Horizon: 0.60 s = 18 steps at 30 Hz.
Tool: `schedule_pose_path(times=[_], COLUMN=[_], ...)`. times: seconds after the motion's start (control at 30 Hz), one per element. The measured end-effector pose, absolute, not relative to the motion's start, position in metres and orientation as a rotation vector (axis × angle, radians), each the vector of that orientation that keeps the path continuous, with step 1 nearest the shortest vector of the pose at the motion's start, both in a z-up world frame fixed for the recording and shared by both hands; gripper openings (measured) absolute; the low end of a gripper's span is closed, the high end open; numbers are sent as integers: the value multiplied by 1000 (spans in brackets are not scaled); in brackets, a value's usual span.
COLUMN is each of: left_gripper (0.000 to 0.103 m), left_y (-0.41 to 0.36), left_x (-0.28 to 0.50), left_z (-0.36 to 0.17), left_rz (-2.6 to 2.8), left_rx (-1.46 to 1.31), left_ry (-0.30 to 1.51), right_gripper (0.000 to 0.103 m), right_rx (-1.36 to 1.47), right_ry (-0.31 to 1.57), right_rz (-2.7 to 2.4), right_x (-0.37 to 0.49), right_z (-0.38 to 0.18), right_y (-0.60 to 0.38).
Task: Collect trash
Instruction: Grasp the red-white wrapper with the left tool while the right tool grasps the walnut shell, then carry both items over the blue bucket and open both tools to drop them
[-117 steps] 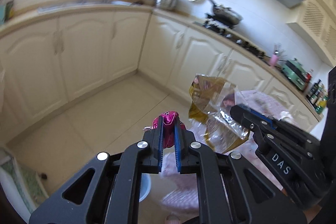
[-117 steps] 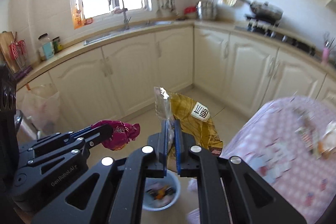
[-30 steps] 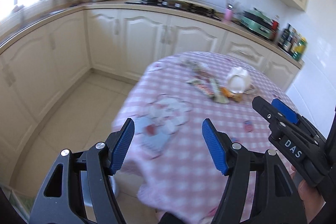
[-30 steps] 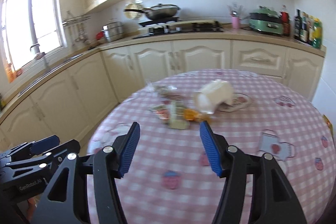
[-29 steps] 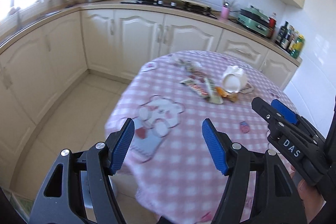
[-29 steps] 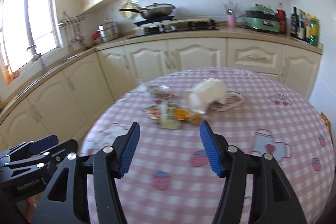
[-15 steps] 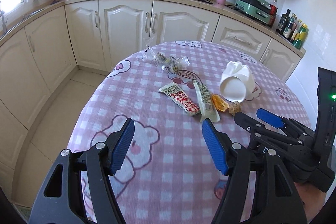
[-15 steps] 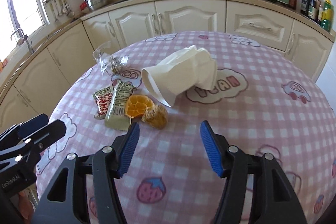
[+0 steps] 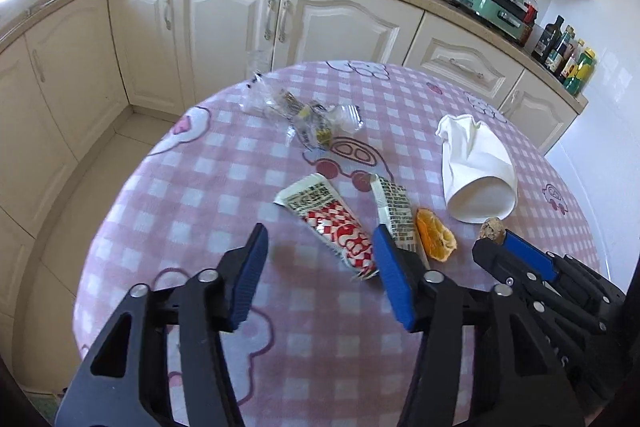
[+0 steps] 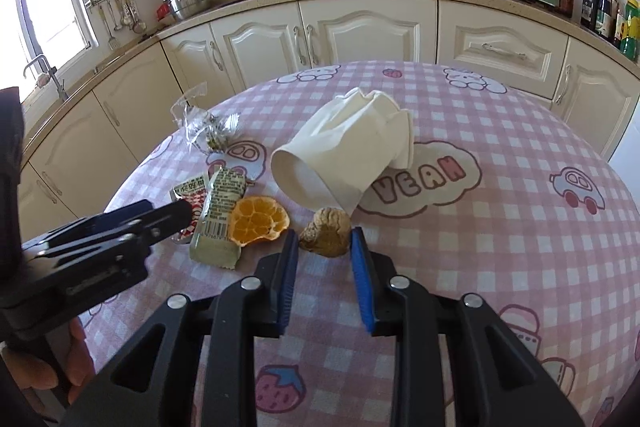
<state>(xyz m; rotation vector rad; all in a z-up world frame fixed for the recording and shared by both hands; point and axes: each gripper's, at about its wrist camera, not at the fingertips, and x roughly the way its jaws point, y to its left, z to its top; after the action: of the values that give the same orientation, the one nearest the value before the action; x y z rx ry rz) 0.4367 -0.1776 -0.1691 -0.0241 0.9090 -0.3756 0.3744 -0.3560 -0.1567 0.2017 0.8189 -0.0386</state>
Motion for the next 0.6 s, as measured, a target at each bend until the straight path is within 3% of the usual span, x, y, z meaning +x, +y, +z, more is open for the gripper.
schedule_pose_path(times=[0.07, 0.1, 0.23, 0.6], left_gripper=[43, 32, 16, 9], left_y=[-183, -184, -178, -139], left_x=[438, 439, 438, 402], left_z=[-171, -171, -170, -151], left_rz=[-367, -369, -395, -400], left_rx=[-14, -12, -59, -99], left_ry=[904, 904, 907, 862], right_gripper=[26, 26, 26, 26], right_rx=[213, 218, 231, 216], right_ry=[820, 821, 817, 798], right_rz=[-36, -35, -37, -40], right_x=[375, 376, 375, 357], right_z=[-157, -157, -157, -150], right_y=[-358, -359, -362, -351])
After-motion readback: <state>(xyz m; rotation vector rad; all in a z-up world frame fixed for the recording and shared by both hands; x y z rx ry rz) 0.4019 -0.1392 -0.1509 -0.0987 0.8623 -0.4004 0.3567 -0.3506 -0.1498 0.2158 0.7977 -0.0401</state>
